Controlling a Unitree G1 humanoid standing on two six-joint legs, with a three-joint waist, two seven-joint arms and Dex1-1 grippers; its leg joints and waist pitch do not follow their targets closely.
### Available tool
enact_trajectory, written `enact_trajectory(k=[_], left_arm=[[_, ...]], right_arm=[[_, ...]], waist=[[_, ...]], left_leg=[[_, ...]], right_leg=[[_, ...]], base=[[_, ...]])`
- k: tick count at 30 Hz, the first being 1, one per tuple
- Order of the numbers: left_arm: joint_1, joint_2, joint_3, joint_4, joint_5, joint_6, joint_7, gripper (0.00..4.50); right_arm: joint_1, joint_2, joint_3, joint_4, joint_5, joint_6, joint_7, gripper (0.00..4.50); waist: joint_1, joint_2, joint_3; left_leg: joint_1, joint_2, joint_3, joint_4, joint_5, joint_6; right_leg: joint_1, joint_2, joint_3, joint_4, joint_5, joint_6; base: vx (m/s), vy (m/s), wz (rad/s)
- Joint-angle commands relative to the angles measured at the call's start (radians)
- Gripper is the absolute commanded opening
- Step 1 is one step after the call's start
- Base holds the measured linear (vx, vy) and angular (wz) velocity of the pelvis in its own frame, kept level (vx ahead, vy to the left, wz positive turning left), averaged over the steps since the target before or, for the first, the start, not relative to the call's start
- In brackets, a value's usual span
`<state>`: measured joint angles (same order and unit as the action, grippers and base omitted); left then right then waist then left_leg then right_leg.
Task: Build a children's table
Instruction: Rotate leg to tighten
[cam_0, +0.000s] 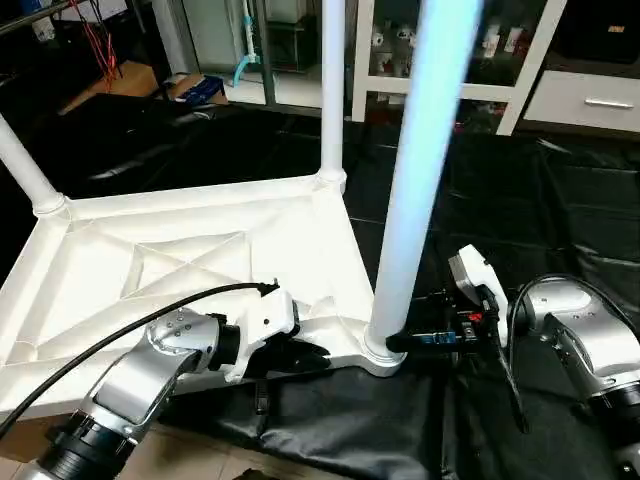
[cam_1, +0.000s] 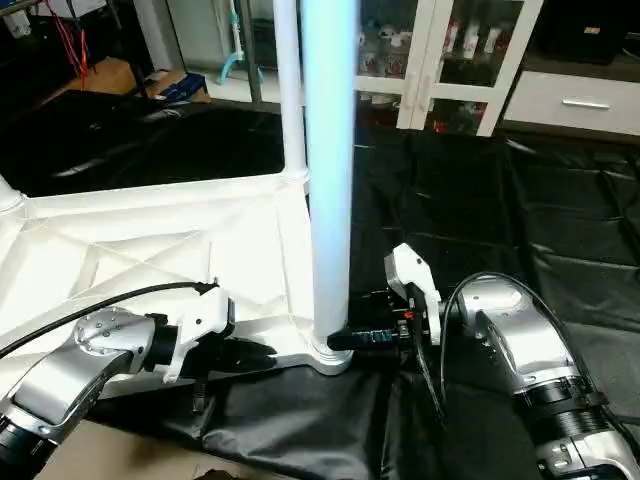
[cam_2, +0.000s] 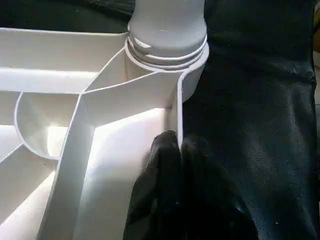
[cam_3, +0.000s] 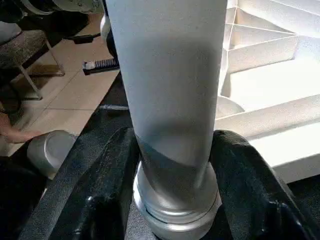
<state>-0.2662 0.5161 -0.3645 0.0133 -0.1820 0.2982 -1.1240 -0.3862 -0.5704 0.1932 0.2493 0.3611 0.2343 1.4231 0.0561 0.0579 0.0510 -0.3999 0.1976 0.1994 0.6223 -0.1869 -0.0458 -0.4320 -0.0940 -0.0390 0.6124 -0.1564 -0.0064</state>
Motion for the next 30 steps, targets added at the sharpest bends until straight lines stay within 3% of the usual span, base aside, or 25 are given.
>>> enact_trajectory(k=[1, 7, 10, 13, 17, 18, 20, 21, 23, 24, 27, 28, 29, 30], left_arm=[[-0.015, -0.003, 0.005, -0.073, -0.033, -0.012, -0.012, 0.00], [-0.016, -0.012, 0.003, -0.072, -0.027, -0.007, -0.007, 0.00], [-0.040, -0.049, 0.011, -0.023, 0.018, -0.024, 0.066, 0.00], [-0.087, -0.092, 0.019, 0.071, 0.086, -0.055, 0.173, 0.00], [-0.183, -0.160, 0.031, 0.232, 0.157, -0.069, 0.330, 0.00], [-0.204, -0.176, 0.033, 0.264, 0.169, -0.072, 0.364, 0.00], [-0.274, -0.228, 0.044, 0.368, 0.208, -0.068, 0.483, 0.00], [-0.296, -0.246, 0.050, 0.402, 0.221, -0.069, 0.528, 0.00], [-0.344, -0.295, 0.082, 0.481, 0.233, -0.070, 0.631, 0.00], [-0.367, -0.320, 0.098, 0.519, 0.231, -0.073, 0.677, 0.00], [-0.404, -0.356, 0.117, 0.591, 0.237, -0.098, 0.743, 0.00], [-0.425, -0.371, 0.119, 0.636, 0.245, -0.121, 0.770, 0.00], [-0.425, -0.371, 0.119, 0.636, 0.245, -0.121, 0.770, 0.00], [-0.432, -0.383, 0.118, 0.651, 0.242, -0.129, 0.774, 0.00]], right_arm=[[-0.010, 0.002, 0.017, -0.025, -0.002, 0.013, 0.019, 1.96], [-0.005, 0.021, 0.008, -0.030, 0.007, 0.020, -0.004, 1.91], [-0.019, 0.094, -0.039, 0.017, 0.007, 0.018, -0.139, 1.91], [-0.043, 0.152, -0.064, 0.104, -0.047, -0.029, -0.290, 1.90], [-0.082, 0.250, -0.103, 0.214, -0.116, -0.068, -0.560, 1.89], [-0.092, 0.272, -0.112, 0.234, -0.134, -0.073, -0.633, 1.89], [-0.122, 0.340, -0.141, 0.284, -0.189, -0.094, -0.846, 1.88], [-0.130, 0.361, -0.151, 0.297, -0.204, -0.102, -0.911, 1.88], [-0.146, 0.410, -0.166, 0.325, -0.241, -0.126, -1.052, 1.88], [-0.151, 0.441, -0.173, 0.332, -0.239, -0.133, -1.089, 1.87], [-0.161, 0.491, -0.181, 0.350, -0.249, -0.163, -1.165, 1.87], [-0.167, 0.519, -0.177, 0.364, -0.249, -0.179, -1.180, 1.87], [-0.167, 0.519, -0.177, 0.364, -0.249, -0.179, -1.180, 1.87], [-0.166, 0.544, -0.160, 0.361, -0.240, -0.195, -1.151, 1.87]], waist=[[-0.002, -0.009, -0.076], [-0.003, -0.007, -0.075], [-0.008, -0.008, -0.074], [-0.020, -0.008, -0.070], [-0.032, -0.007, -0.072], [-0.037, -0.009, -0.073], [-0.039, -0.008, -0.077], [-0.044, -0.006, -0.076], [-0.045, -0.010, -0.079], [-0.045, -0.005, -0.079], [-0.043, -0.008, -0.083], [-0.039, -0.008, -0.087], [-0.038, -0.002, -0.087], [-0.036, -0.005, -0.089]], left_leg=[[0.025, 0.026, -0.013, -0.075, -0.193, 0.073], [0.028, 0.026, -0.013, -0.076, -0.224, 0.060], [0.025, 0.025, -0.014, -0.077, -0.224, 0.052], [0.026, 0.017, -0.015, -0.078, -0.265, 0.019], [0.025, 0.014, -0.021, -0.081, -0.295, -0.007], [0.017, 0.014, -0.022, -0.082, -0.276, -0.006], [0.021, 0.012, -0.022, -0.080, -0.266, -0.007], [0.025, 0.009, -0.017, -0.077, -0.270, -0.008], [0.021, 0.007, -0.020, -0.076, -0.258, -0.008], [0.024, 0.008, -0.018, -0.075, -0.259, -0.004], [0.020, 0.006, -0.018, -0.073, -0.225, 0.014], [0.016, 0.008, -0.020, -0.072, -0.192, 0.033], [0.016, 0.007, -0.019, -0.071, -0.186, 0.044], [0.018, 0.009, -0.019, -0.070, -0.171, 0.058]], right_leg=[[0.055, -0.028, 0.021, -0.064, -0.179, -0.233], [0.054, -0.028, 0.021, -0.069, -0.220, -0.225], [0.054, -0.028, 0.021, -0.069, -0.226, -0.220], [0.049, -0.027, 0.019, -0.081, -0.327, -0.186], [0.051, -0.029, 0.015, -0.084, -0.374, -0.158], [0.052, -0.030, 0.016, -0.083, -0.351, -0.156], [0.050, -0.028, 0.015, -0.081, -0.322, -0.162], [0.043, -0.025, 0.017, -0.086, -0.319, -0.165], [0.050, -0.028, 0.015, -0.084, -0.315, -0.165], [0.045, -0.027, 0.016, -0.087, -0.307, -0.169], [0.050, -0.027, 0.015, -0.084, -0.251, -0.180], [0.057, -0.028, 0.014, -0.075, -0.188, -0.194], [0.055, -0.028, 0.014, -0.074, -0.168, -0.199], [0.058, -0.028, 0.014, -0.071, -0.132, -0.211]], base=[[0.000, 0.000, 0.00], [0.000, 0.000, 0.00], [0.000, 0.000, 0.00], [0.000, 0.000, 0.00], [0.000, 0.000, 0.00], [0.000, 0.000, 0.00], [0.000, 0.000, 0.00], [0.000, 0.000, 0.00], [0.000, 0.000, 0.00], [0.000, 0.000, 0.00], [0.000, 0.000, 0.00], [0.000, 0.000, 0.00], [0.000, 0.000, 0.00], [0.000, 0.000, 0.00]])
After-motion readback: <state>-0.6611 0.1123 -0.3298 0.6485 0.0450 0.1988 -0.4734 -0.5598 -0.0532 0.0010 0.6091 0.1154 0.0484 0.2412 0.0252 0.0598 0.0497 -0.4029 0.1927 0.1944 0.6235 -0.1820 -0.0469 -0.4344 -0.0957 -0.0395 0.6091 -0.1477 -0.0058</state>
